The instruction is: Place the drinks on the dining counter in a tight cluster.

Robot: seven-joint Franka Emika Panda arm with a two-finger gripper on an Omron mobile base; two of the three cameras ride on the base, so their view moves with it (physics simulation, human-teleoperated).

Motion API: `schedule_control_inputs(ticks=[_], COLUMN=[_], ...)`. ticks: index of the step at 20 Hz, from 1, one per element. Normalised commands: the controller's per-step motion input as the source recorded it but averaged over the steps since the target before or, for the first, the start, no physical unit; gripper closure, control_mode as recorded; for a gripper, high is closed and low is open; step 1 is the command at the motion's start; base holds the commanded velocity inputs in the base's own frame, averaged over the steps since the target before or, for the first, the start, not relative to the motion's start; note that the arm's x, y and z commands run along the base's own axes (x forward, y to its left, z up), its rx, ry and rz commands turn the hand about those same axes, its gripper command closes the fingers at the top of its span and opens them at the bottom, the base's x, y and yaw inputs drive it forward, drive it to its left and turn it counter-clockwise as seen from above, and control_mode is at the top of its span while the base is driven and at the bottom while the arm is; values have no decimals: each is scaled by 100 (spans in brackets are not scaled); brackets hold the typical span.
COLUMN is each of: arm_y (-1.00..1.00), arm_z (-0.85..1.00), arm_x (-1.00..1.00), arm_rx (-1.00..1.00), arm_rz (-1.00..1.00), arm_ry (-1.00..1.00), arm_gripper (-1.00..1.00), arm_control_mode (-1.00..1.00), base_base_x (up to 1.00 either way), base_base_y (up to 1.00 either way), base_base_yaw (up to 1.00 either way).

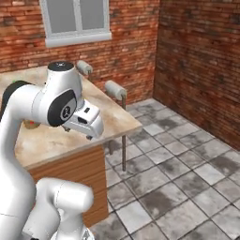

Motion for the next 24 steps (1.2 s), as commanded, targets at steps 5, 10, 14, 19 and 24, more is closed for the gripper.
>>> schedule_control_inputs(ticks=[5, 10, 14, 19, 24], arm_y=[0, 0, 0, 0, 0], arm_z=[0, 0, 0, 0, 0], arm_x=[0, 0, 0, 0, 0], arm_rx=[0, 0, 0, 0, 0], arm_rz=[0, 0, 0, 0, 0], arm_ry=[0, 0, 0, 0, 0], arm_gripper=[-100, -100, -100, -100, -100], arm_control_mode=[100, 100, 100, 100, 100], base_base_x=[0, 0, 0, 0, 27], base_base_y=[-25, -6, 0, 0, 21], base_base_yaw=[-89, -95, -100, -100, -90])
